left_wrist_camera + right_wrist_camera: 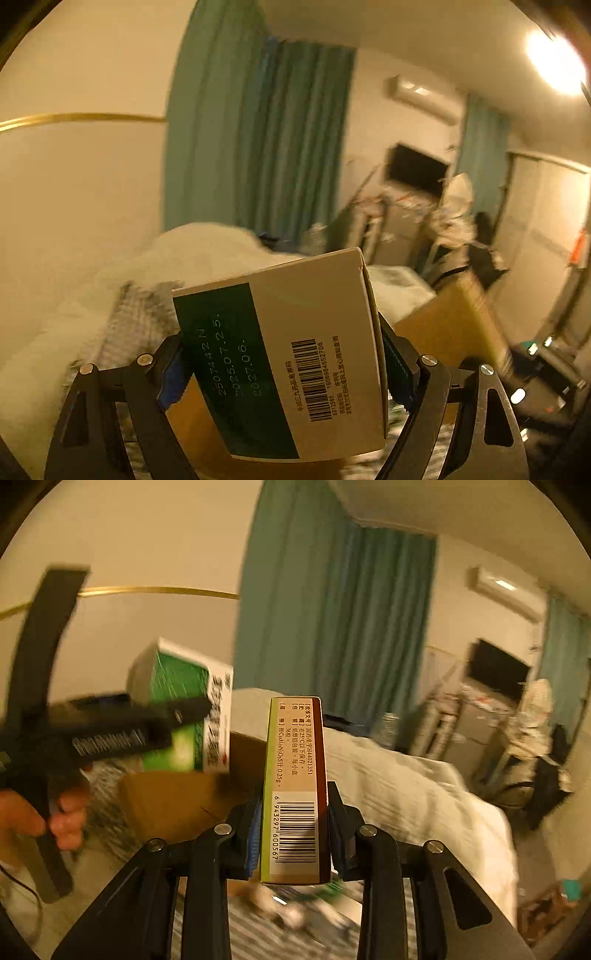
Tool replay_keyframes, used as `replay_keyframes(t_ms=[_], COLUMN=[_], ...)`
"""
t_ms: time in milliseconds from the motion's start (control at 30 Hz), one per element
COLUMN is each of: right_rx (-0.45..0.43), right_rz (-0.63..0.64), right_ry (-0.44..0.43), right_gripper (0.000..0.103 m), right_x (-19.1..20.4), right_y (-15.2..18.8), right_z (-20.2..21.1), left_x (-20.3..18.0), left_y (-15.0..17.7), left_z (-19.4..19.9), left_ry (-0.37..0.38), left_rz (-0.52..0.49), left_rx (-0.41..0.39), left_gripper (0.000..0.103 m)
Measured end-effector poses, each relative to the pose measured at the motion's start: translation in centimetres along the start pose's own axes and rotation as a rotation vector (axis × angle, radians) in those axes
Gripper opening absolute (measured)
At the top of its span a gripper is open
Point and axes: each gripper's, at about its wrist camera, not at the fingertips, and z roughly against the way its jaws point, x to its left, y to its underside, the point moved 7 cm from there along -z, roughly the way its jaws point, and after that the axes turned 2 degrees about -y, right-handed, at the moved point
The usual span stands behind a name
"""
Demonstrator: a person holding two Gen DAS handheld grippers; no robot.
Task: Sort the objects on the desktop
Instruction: 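Carry medicine boxes into the cardboard box with both tools and release them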
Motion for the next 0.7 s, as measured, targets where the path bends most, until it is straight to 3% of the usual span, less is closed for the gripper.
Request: replay_keyframes(t_ms=[167, 433, 500, 533, 567, 700], right_rx=[0.054, 0.173, 0.168, 0.15, 0.131, 0.086], right_rz=[-0.019, -0.032, -0.032, -0.036, -0.042, -0.064], right_ry=[-0.093, -0.139, -0.152, -0.145, -0.133, -0.119], right_gripper=[0.029, 0.03, 0.047, 0.069, 0.079, 0.08], right_x=[5.0, 7.4, 7.5, 7.0, 6.6, 5.5], right_y=[-2.1, 0.6, 1.1, 1.1, 0.9, 0.9], right_z=[-6.8, -13.2, -13.0, -12.7, -12.2, -10.1], left_x=[4.9, 7.3, 7.4, 7.4, 7.2, 6.9], left_y=[3.8, 9.2, 9.7, 9.5, 9.4, 7.6], left_z=[-4.6, -9.1, -9.3, -9.1, -8.7, -7.1], left_ry=[-0.06, -0.065, -0.059, -0.055, -0.06, -0.083], left_rz=[0.026, 0.034, 0.022, 0.016, 0.004, -0.057], left_rx=[0.126, 0.258, 0.28, 0.28, 0.269, 0.22], left_gripper=[0.087, 0.088, 0.092, 0.095, 0.103, 0.103])
